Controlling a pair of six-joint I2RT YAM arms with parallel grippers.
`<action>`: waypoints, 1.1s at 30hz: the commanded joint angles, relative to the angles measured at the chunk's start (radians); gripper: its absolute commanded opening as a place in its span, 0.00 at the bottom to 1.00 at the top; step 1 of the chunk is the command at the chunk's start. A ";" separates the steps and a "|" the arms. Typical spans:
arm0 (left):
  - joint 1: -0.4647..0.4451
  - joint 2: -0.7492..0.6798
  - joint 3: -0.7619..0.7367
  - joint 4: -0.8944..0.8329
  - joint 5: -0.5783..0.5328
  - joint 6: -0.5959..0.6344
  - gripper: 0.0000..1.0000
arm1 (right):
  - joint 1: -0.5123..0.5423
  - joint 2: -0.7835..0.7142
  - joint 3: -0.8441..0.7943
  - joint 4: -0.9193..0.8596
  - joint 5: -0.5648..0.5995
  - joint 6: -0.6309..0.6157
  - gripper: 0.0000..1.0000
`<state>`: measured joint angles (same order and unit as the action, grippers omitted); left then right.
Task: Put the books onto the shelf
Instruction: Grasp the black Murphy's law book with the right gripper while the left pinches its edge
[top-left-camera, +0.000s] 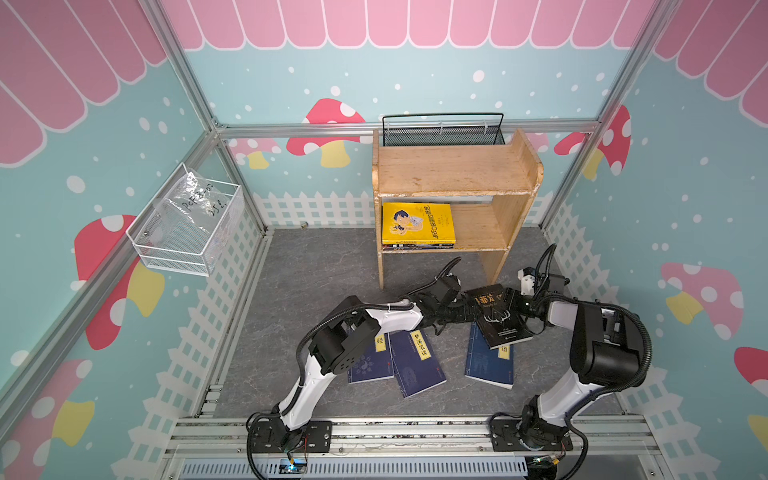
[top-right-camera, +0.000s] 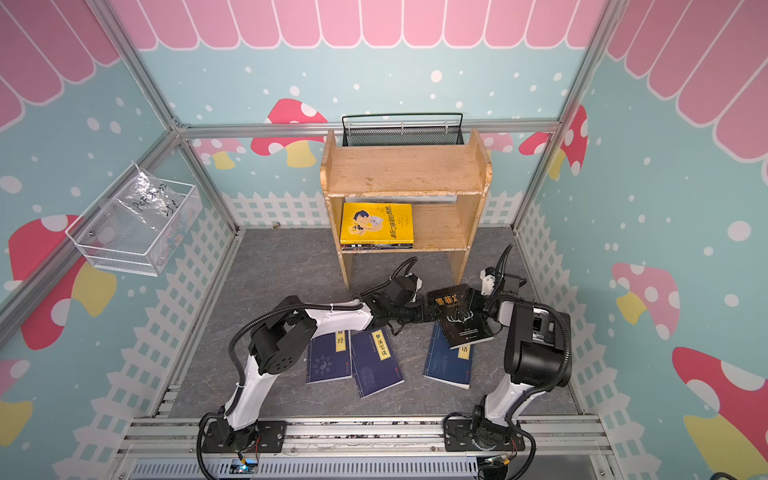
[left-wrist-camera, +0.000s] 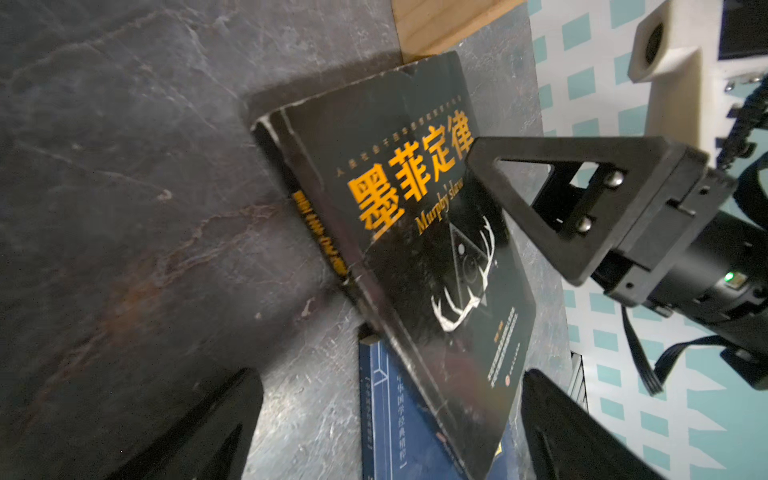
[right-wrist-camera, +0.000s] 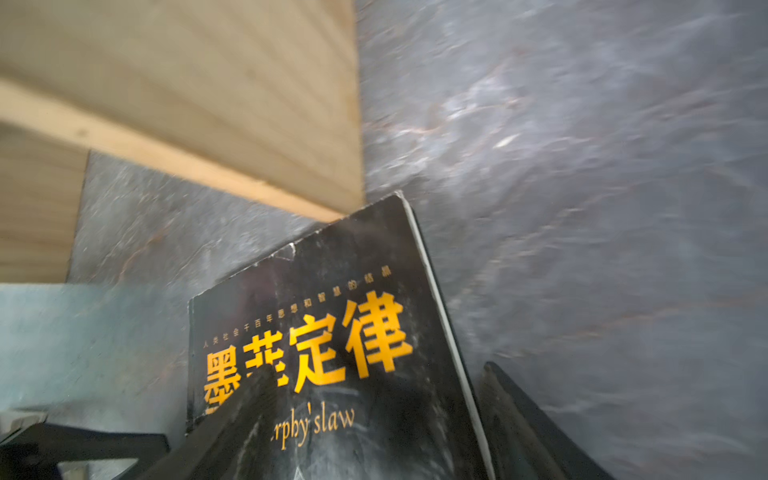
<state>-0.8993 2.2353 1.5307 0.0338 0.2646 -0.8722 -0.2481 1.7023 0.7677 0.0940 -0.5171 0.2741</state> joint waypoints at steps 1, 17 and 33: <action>-0.003 0.029 0.016 -0.017 -0.005 -0.033 0.98 | 0.030 -0.027 -0.036 -0.052 -0.045 0.019 0.77; 0.031 -0.033 -0.175 0.367 0.072 -0.196 0.88 | 0.114 -0.045 -0.120 0.002 -0.090 0.090 0.73; 0.051 -0.177 -0.390 0.770 0.067 -0.369 0.74 | 0.141 -0.064 -0.120 0.068 -0.172 0.144 0.71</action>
<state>-0.8558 2.0983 1.1397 0.6922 0.3328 -1.1999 -0.1238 1.6550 0.6670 0.1802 -0.6384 0.4068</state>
